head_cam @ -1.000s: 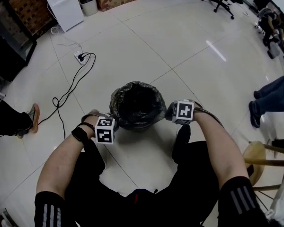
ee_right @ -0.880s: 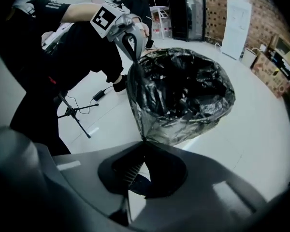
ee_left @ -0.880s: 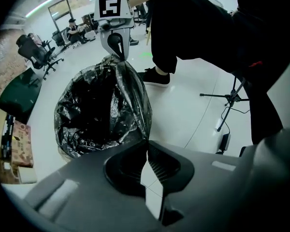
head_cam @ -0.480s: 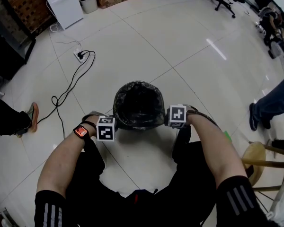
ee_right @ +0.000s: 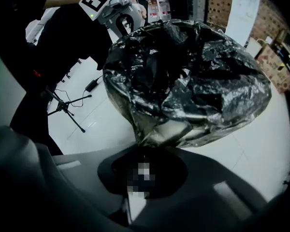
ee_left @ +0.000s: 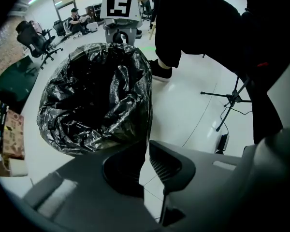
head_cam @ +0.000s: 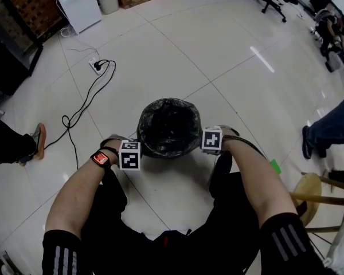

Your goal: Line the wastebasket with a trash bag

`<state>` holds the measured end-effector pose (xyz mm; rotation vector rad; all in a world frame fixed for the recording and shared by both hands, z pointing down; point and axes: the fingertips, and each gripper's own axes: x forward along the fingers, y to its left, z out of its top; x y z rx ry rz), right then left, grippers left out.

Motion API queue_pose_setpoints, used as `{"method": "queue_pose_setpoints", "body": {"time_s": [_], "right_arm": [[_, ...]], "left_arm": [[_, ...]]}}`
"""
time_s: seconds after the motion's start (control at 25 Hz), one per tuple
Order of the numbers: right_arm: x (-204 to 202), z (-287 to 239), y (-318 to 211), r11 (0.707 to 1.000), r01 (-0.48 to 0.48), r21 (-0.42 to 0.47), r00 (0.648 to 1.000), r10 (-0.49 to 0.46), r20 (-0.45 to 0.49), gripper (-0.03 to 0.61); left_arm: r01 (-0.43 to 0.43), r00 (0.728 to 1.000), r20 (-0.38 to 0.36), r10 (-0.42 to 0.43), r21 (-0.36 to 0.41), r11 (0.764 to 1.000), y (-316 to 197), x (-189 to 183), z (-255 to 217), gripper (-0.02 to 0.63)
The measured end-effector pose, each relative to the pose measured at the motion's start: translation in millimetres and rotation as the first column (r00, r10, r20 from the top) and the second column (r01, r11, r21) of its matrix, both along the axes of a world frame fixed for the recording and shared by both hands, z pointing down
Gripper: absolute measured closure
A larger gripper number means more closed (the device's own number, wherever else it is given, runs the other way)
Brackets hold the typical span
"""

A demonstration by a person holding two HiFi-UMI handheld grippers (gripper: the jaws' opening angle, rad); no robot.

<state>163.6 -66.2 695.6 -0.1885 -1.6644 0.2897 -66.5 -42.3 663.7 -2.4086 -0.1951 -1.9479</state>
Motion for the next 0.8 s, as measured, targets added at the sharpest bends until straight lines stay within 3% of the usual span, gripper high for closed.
{"method": "queue_pose_setpoints", "body": {"time_s": [0.12, 0.2, 0.28, 0.48, 0.6, 0.8], "right_arm": [[-7, -2, -3, 1.000, -0.019, -0.009, 0.999, 0.020, 0.028, 0.556], [-8, -8, 0, 0.998, -0.029, -0.050, 0.999, 0.031, 0.044, 0.485], [-4, -15, -7, 0.998, -0.040, -0.055, 0.997, 0.043, 0.066, 0.468], [13, -42, -37, 0.993, -0.119, -0.002, 0.984, 0.118, 0.132, 0.466], [20, -56, -53, 0.990, -0.120, 0.072, 0.984, 0.109, 0.140, 0.461], [12, -74, -85, 0.969, -0.182, 0.169, 0.965, 0.143, 0.220, 0.437]], "left_arm": [[0.003, 1.000, -0.010, -0.004, -0.027, 1.000, 2, -1, 1, 0.552], [0.007, 1.000, -0.027, -0.009, -0.048, 0.999, 4, -2, -1, 0.522], [0.016, 0.999, -0.045, -0.019, -0.065, 0.998, 5, -3, -6, 0.511], [0.077, 0.994, -0.069, -0.087, -0.131, 0.988, 7, -16, -22, 0.494], [0.132, 0.988, -0.057, -0.145, -0.196, 0.972, 9, -29, -34, 0.494], [0.178, 0.967, -0.140, -0.212, -0.220, 0.959, -6, -19, -60, 0.478]]}}
